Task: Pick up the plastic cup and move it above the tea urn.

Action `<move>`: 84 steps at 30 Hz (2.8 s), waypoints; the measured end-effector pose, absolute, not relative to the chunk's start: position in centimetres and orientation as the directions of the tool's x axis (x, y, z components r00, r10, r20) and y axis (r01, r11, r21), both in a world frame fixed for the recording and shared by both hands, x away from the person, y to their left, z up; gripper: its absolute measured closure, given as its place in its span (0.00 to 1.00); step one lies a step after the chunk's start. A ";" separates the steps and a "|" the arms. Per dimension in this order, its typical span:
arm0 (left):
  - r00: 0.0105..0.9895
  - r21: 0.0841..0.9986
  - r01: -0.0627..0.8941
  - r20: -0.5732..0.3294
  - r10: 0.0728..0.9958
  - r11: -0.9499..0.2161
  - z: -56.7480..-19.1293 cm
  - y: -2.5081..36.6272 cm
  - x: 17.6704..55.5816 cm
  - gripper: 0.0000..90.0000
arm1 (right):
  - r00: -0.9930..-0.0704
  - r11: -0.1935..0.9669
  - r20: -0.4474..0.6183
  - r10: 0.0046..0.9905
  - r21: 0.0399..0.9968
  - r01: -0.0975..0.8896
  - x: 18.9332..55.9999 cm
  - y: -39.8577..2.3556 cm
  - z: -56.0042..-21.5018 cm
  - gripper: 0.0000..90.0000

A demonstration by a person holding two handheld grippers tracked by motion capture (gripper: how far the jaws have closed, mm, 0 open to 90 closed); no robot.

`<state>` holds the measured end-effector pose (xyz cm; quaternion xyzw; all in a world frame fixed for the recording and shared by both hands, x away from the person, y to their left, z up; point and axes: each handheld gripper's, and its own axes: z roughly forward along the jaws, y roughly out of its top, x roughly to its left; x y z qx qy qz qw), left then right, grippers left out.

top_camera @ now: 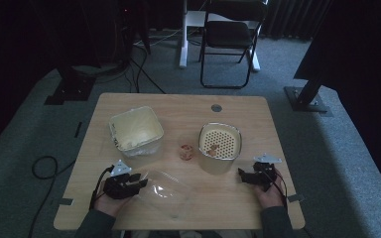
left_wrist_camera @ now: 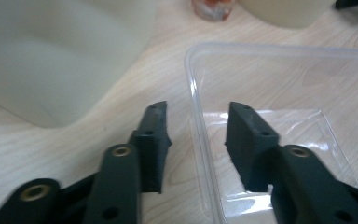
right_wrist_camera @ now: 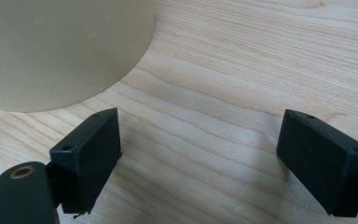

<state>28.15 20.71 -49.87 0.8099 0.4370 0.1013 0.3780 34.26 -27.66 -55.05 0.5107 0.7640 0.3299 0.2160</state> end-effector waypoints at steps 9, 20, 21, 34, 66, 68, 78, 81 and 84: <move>0.596 0.671 0.645 -0.143 0.790 -0.364 -50.3 20.3 28.5 0.88 | -0.385 0.261 0.007 0.923 0.725 0.638 34.3 -27.7 -55.1 0.15; 0.583 0.681 0.659 -0.192 0.790 -0.320 -50.2 20.8 28.8 0.96 | -0.381 0.258 0.007 0.924 0.725 0.639 34.2 -27.6 -55.1 0.15; 0.585 0.686 0.661 -0.216 0.782 -0.305 -50.1 21.0 28.8 0.96 | -0.381 0.258 0.007 0.924 0.725 0.639 34.2 -27.6 -55.1 0.15; 0.583 0.723 0.640 -0.237 0.777 -0.260 -48.2 21.2 28.9 0.97 | -0.381 0.258 0.007 0.924 0.725 0.639 34.2 -27.6 -55.1 0.15; 0.619 0.772 0.586 -0.231 0.751 -0.246 -42.0 20.2 30.2 0.97 | -0.381 0.258 0.007 0.925 0.725 0.639 34.2 -27.6 -55.1 0.15; 0.623 0.781 0.576 -0.230 0.748 -0.240 -41.4 20.2 30.3 0.97 | -0.381 0.258 0.007 0.925 0.725 0.639 34.2 -27.6 -55.1 0.15; 0.629 0.815 0.528 -0.188 0.754 -0.237 -37.9 20.0 31.2 0.97 | -0.381 0.258 0.007 0.925 0.724 0.639 34.2 -27.6 -55.1 0.15; 0.619 0.825 0.519 -0.183 0.764 -0.224 -37.1 20.3 31.6 0.97 | -0.381 0.258 0.007 0.925 0.725 0.639 34.2 -27.6 -55.1 0.15; 0.606 0.832 0.515 -0.183 0.774 -0.207 -36.4 20.9 32.1 0.97 | -0.381 0.258 0.007 0.924 0.725 0.639 34.2 -27.6 -55.1 0.15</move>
